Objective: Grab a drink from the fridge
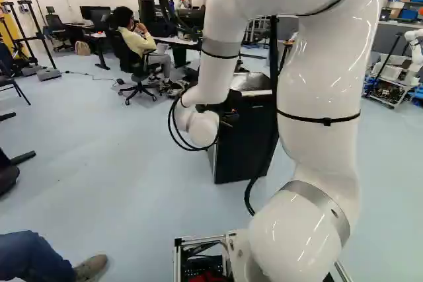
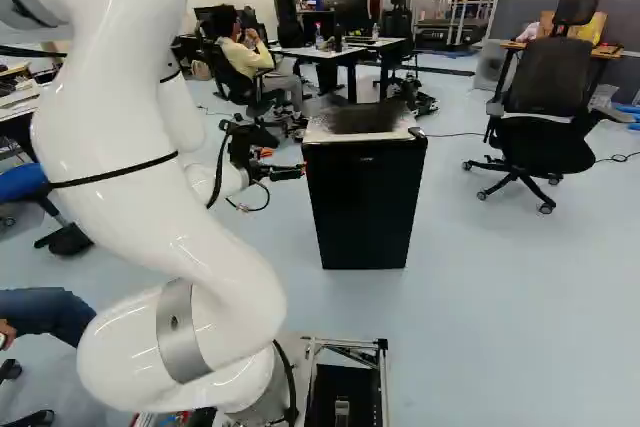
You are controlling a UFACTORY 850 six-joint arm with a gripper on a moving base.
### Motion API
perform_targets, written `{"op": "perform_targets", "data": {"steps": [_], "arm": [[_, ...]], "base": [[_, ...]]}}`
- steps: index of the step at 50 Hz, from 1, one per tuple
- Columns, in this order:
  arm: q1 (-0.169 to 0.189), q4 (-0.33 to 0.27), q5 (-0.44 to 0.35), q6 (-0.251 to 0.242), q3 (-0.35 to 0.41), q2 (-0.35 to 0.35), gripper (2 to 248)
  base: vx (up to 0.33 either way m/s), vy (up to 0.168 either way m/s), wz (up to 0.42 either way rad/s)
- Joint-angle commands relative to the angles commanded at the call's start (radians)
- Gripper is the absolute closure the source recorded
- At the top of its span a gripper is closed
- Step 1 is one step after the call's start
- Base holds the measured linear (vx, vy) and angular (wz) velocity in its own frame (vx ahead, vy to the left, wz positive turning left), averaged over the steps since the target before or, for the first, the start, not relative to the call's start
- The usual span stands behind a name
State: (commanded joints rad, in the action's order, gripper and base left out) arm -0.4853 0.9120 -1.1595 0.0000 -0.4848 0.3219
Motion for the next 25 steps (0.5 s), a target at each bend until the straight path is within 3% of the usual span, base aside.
{"op": "perform_targets", "data": {"steps": [25], "arm": [[-0.048, 0.151, -0.120, 0.000, -0.100, 0.143, 3]], "base": [[0.000, 0.000, 0.000]]}}
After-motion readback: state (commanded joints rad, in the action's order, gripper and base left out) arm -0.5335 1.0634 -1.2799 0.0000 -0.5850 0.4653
